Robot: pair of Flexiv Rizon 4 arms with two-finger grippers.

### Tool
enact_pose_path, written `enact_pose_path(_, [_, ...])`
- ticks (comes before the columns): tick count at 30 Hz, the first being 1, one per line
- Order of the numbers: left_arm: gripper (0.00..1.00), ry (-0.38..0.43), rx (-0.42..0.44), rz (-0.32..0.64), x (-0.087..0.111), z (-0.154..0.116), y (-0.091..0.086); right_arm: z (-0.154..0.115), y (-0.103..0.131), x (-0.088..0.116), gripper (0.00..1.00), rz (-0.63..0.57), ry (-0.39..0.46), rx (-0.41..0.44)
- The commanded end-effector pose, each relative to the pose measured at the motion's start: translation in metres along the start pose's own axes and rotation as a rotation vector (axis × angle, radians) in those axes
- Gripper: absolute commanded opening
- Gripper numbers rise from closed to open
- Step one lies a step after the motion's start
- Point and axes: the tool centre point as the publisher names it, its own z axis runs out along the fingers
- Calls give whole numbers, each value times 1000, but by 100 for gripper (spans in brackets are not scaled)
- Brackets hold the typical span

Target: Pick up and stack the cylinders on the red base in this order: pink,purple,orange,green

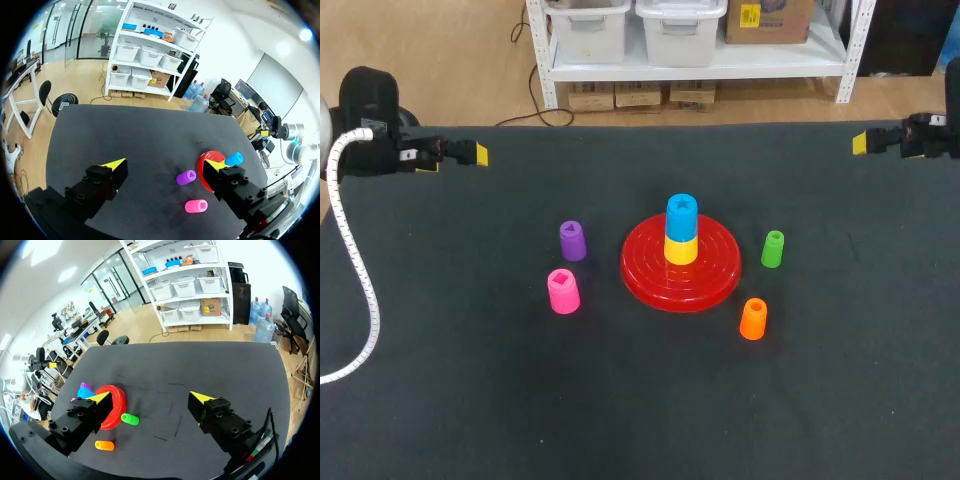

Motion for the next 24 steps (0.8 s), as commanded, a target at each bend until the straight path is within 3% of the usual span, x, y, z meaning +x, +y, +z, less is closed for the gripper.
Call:
enact_pose_path(1, [100, 4, -7, -1, -1, 0, -1, 0, 0, 0, 100, 0, 0, 1])
enact_pose_path(15, [100, 4, -7, -1, -1, 0, -1, 0, 0, 0, 100, 0, 0, 1])
enact_pose_path(18, [100, 37, 32, 116, 2, 0, -3, 0, 0, 0, 100, 0, 0, 1])
enact_pose_path(20, [100, 71, 140, 286, 8, -3, -10, 0, 0, 0, 100, 0, 0, 1])
enact_pose_path(21, [100, 59, 174, 378, 15, -7, -16, 0, 0, 0, 100, 0, 0, 1])
enact_pose_path(22, [100, 16, 261, 483, 21, -14, -20, 0, 0, 0, 100, 0, 0, 1])
enact_pose_path(23, [100, 26, 336, 561, 26, -20, -23, 0, 0, 0, 100, 0, 0, 1])
enact_pose_path(24, [100, 8, 402, 595, 30, -27, -26, 0, 0, 0, 100, 0, 0, 1])
